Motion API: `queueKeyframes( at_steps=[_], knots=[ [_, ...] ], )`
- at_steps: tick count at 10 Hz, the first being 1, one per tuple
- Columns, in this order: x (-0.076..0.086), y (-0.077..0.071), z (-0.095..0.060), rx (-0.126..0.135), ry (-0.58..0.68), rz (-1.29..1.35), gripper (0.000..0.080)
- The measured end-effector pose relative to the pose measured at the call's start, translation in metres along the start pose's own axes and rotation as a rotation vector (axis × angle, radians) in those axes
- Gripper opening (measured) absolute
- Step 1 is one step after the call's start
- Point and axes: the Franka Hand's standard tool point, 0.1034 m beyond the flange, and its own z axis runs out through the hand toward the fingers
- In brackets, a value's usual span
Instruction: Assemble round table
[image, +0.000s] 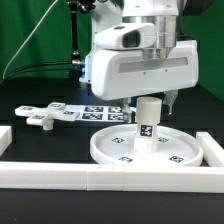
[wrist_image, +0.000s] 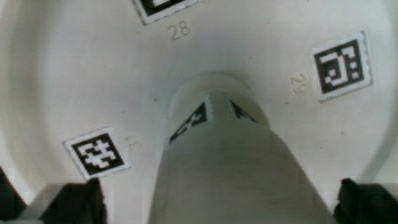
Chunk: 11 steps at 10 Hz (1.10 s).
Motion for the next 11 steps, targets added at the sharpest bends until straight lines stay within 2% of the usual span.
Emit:
queueKeyframes(
  at_steps=[3,8,11],
  knots=[
    [0.0049,-0.0054,0.0002,-0.017,-0.013,-0.230,0.0649],
    [0.0014,-0.0009,0.0013,-0.022,-0.026,-0.529,0.0649],
    [0.0013,0.0017,0.0017,-0.040,-0.053,-0.789,0.0649]
  ],
)
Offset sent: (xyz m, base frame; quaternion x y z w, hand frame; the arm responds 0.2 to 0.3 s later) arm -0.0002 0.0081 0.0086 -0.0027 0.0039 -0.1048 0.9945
